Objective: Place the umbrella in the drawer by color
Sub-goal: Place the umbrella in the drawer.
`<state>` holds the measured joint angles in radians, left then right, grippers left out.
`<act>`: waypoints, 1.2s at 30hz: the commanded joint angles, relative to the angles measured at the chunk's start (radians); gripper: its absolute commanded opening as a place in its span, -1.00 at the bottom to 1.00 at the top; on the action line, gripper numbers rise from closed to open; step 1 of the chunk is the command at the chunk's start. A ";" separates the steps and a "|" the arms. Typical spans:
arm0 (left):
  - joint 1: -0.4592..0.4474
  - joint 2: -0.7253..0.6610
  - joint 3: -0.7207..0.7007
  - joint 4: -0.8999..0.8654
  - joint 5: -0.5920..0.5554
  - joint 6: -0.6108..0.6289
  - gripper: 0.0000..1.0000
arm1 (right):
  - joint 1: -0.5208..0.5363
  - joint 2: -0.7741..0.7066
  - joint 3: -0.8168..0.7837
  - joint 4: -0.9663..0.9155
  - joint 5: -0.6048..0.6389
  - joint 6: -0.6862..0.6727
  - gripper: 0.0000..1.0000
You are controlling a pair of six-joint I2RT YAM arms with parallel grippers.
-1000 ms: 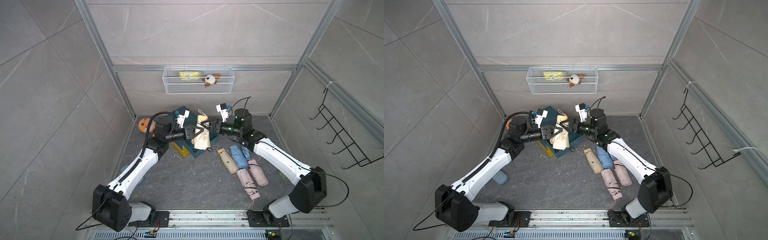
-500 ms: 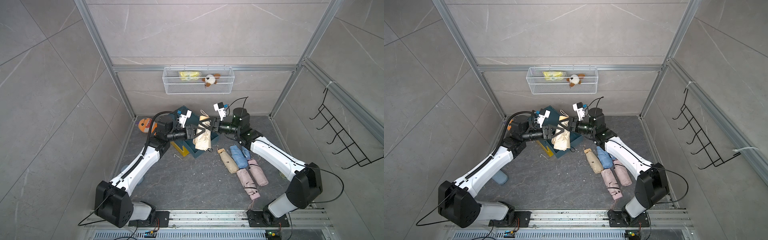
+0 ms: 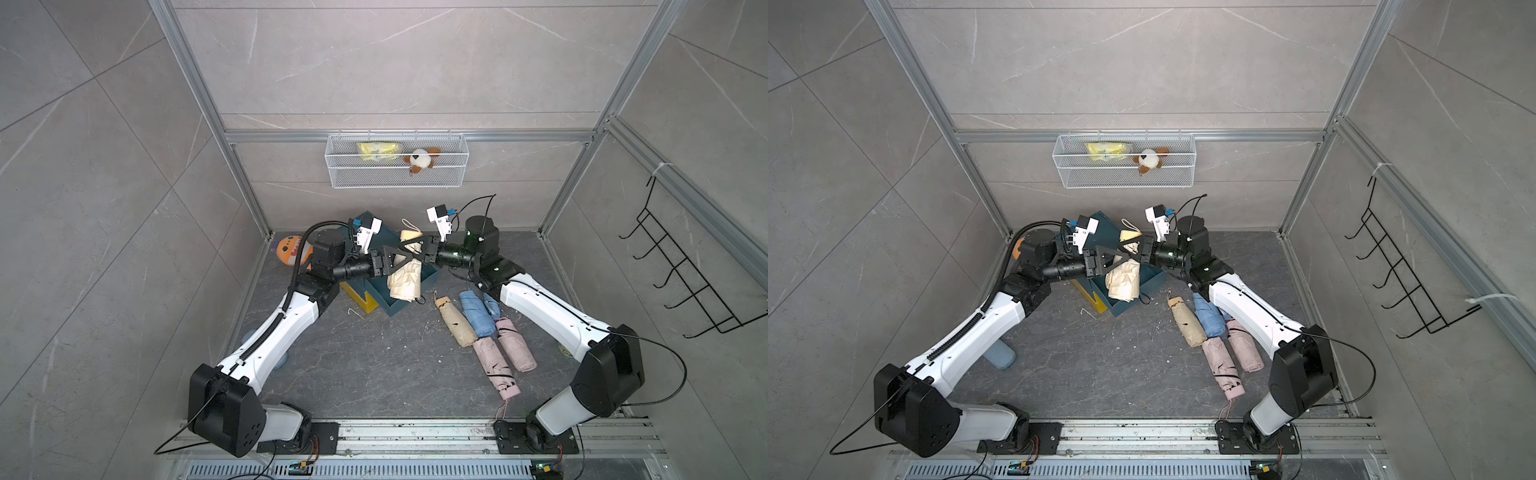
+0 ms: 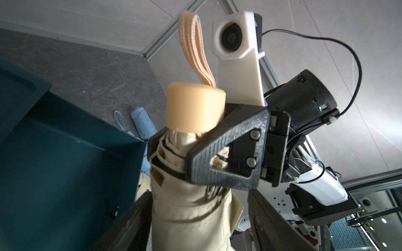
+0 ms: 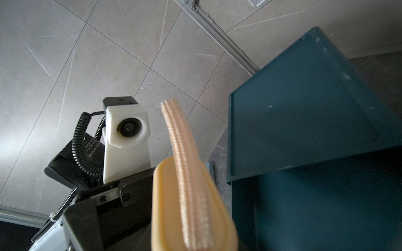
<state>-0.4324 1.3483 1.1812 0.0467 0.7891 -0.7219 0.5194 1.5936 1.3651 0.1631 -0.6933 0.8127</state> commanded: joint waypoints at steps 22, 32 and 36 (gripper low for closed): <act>0.007 -0.322 -0.027 -0.603 -0.480 0.263 0.74 | 0.106 0.043 -0.059 0.121 0.535 -0.005 -0.41; 0.005 -0.329 -0.116 -0.552 -0.417 0.238 0.74 | 0.128 0.073 -0.078 0.103 0.633 -0.057 -0.39; 0.004 -0.326 -0.130 -0.536 -0.413 0.236 0.74 | 0.148 0.087 -0.063 0.087 0.668 -0.079 -0.38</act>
<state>-0.4313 1.0389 1.0527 -0.5297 0.3420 -0.4942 0.6468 1.6730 1.2747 0.2211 -0.0658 0.7631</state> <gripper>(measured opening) 0.870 0.309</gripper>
